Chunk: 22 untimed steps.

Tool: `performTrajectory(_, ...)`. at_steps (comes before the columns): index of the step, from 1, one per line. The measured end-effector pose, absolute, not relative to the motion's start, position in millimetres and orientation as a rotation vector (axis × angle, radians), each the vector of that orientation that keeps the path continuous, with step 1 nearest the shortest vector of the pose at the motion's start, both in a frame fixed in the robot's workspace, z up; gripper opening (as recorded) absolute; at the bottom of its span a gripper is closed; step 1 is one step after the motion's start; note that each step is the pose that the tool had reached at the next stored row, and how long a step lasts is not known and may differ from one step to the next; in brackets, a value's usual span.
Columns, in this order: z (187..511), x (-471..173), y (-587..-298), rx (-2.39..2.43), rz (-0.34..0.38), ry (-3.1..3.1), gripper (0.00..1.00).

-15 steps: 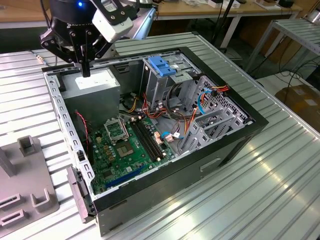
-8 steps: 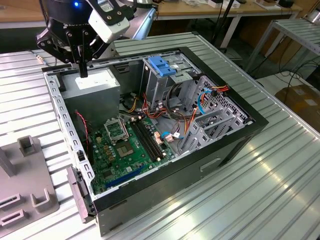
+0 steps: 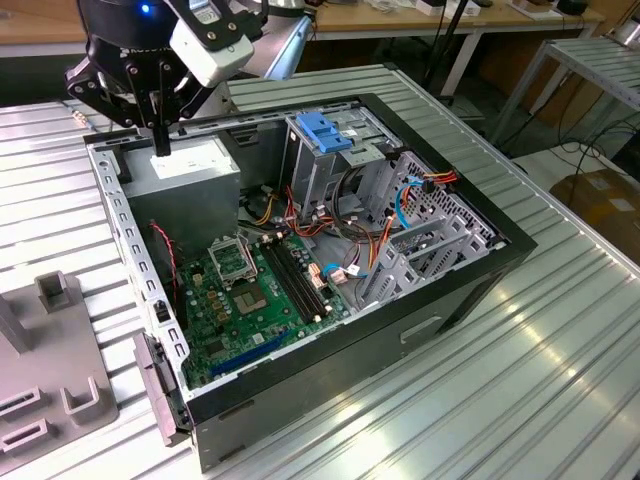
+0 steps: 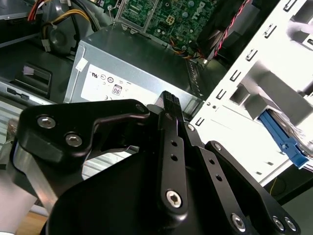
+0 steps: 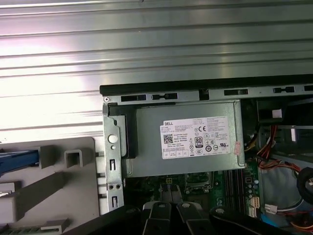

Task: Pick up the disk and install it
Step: 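Reach for the disk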

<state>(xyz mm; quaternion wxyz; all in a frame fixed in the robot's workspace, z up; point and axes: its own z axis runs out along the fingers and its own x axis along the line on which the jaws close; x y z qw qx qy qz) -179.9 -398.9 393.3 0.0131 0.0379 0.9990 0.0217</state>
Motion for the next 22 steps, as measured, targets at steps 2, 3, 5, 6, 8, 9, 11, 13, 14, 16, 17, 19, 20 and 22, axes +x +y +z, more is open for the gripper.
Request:
performTrajectory(2,393.3,-183.0,-398.9,0.118,0.068,3.112,0.1)
performTrajectory(3,393.3,-184.0,-398.9,0.118,0.068,3.112,0.1)
performTrajectory(5,393.3,-185.5,-398.9,0.118,0.068,3.112,0.1)
performTrajectory(6,393.3,-186.1,-398.9,0.118,0.068,3.112,0.1)
performTrajectory(8,393.3,-187.4,-398.9,0.118,0.068,3.113,0.1)
performTrajectory(9,393.3,-188.1,-398.9,0.118,0.068,3.113,0.1)
performTrajectory(11,393.3,-189.9,-398.9,0.118,0.068,3.112,0.1)
performTrajectory(13,393.3,-191.8,-398.9,0.118,0.068,3.112,0.1)
performTrajectory(14,393.3,-192.8,-398.9,0.118,0.068,3.112,0.1)
performTrajectory(16,393.3,-195.6,-398.9,0.118,0.068,3.112,0.1)
performTrajectory(17,393.3,-197.0,-398.8,0.118,0.068,3.112,0.1)
performTrajectory(19,393.3,-199.0,-398.8,0.118,0.068,3.112,0.1)
performTrajectory(20,393.3,-200.0,-398.8,0.118,0.068,3.112,0.1)
performTrajectory(22,393.3,-202.0,-398.7,0.118,0.068,3.112,0.1)
